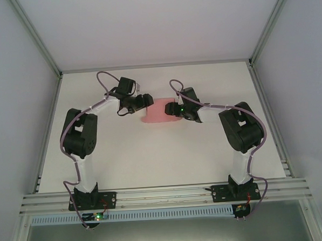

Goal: Assemble paper box

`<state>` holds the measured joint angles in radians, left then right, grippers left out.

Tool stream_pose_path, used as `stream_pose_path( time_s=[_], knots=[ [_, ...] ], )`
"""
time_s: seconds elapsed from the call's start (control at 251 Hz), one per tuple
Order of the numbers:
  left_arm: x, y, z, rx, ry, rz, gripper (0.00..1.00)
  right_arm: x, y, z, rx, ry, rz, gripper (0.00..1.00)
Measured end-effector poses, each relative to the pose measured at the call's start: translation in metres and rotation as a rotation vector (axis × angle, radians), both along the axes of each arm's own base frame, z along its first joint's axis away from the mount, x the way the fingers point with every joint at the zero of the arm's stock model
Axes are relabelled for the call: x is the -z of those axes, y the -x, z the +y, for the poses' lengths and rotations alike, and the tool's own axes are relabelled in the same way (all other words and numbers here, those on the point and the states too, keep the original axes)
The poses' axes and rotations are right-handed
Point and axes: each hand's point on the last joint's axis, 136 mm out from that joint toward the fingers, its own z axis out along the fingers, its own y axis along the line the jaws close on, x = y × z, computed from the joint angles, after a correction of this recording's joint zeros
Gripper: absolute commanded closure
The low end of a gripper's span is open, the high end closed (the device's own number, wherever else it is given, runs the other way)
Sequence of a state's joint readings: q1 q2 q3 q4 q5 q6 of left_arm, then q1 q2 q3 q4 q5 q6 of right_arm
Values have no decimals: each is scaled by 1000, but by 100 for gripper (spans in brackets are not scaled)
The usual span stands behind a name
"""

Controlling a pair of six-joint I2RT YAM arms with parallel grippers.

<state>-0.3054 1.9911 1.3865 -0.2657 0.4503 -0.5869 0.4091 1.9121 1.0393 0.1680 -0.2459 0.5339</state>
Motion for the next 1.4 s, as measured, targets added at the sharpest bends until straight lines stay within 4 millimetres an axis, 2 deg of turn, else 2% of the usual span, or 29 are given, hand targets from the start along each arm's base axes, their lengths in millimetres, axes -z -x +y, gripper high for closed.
stream_pose_path(
  time_s=[0.084,0.132,0.192,0.251,0.375,0.575,0.778,0.914,1.066,1.273,1.401],
  knots=[
    [11,3,-2,20,-1,22,39,0,0,0,-10,1,-3,39],
    [13,4,-3,29,1,25,40,0,0,0,-12,1,-4,39],
    [13,4,-4,40,7,23,51,0,0,0,-14,1,-5,37],
    [11,4,-6,47,15,17,57,0,0,0,-18,-6,-2,36],
    [12,6,-9,62,32,20,60,-1,1,-1,-24,-17,5,36],
    [18,7,-7,63,57,26,73,-1,3,0,-35,-35,14,35],
    [19,6,-7,69,105,2,88,1,8,-10,-16,-39,36,18],
    [19,8,-4,68,156,-15,92,-2,15,-19,0,-52,55,10],
    [19,10,1,57,208,-28,96,-12,16,-23,4,-91,56,8],
    [18,14,9,49,261,-28,96,-21,20,-14,-28,-184,76,7],
    [18,14,10,48,266,-31,96,-29,21,-2,-56,-264,85,11]
  ],
)
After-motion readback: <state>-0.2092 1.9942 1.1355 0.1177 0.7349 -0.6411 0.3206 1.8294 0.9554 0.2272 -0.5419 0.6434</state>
